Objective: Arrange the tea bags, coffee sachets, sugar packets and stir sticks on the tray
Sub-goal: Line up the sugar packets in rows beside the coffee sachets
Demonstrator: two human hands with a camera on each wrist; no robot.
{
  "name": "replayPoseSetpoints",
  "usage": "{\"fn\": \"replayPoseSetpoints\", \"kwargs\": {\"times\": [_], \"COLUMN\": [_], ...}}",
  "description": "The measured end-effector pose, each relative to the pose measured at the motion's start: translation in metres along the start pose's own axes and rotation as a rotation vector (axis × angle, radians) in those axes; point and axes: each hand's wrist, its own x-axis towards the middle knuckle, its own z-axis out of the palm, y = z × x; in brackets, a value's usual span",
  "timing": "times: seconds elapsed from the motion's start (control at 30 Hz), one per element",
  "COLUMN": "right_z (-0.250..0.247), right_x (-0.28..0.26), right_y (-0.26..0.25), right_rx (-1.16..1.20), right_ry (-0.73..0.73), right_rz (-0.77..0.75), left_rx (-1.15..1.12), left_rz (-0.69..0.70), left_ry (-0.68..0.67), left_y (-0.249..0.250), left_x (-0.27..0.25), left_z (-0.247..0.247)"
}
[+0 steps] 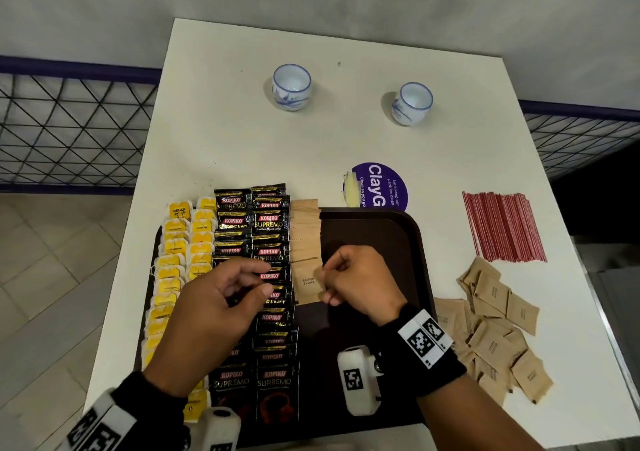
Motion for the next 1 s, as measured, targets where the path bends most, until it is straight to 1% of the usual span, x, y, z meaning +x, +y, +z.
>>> {"fn": "replayPoseSetpoints", "kwargs": {"times": [0.1,0.17,0.23,0.3,0.4,0.53,0.63,0.7,0.8,0.87,0.97,1.0], "right_z": [-0.001,-0.006,-0.019,-0.041,-0.087,-0.149,-0.186,-0.201,-0.206,-0.204,-0.199,-0.197], "right_x": [-0.004,-0.009,-0.019,-0.033,-0.06,-0.095,-0.113,-0.121,-0.125,-0.123,-0.115,-0.112], "right_y": [-0.002,-0.001,0.004,0.014,0.036,0.071,0.102,0.125,0.154,0.164,0.169,0.171], "right_rx": [0.001,-0.043,-0.101,-0.105,-0.132,-0.145,-0.19,-0.215,-0.228,-0.249,-0.312,-0.349], "right_ry": [0.01,0.05,0.122,0.206,0.369,0.543,0.625,0.642,0.568,0.511,0.452,0.456], "right_rz": [-0.004,-0.035,-0.067,-0.086,-0.084,0.006,0.154,0.263,0.377,0.408,0.404,0.391], "left_rx": [-0.004,0.007,0.031,0.064,0.168,0.296,0.373,0.428,0.504,0.565,0.658,0.681], "left_rz": [0.002,0.005,0.018,0.046,0.131,0.231,0.318,0.35,0.415,0.416,0.385,0.375], "left_ry": [-0.009,-0.023,-0.046,-0.082,-0.159,-0.316,-0.413,-0.481,-0.539,-0.583,-0.627,-0.635], "left_y": [0.003,0.006,0.011,0.016,0.028,0.054,0.071,0.082,0.095,0.102,0.106,0.106], "left_x": [0.0,0.0,0.002,0.005,0.009,0.012,0.018,0.024,0.038,0.047,0.058,0.061], "left_z": [0.003,0.006,0.01,0.018,0.038,0.076,0.112,0.138,0.178,0.205,0.238,0.246]}}
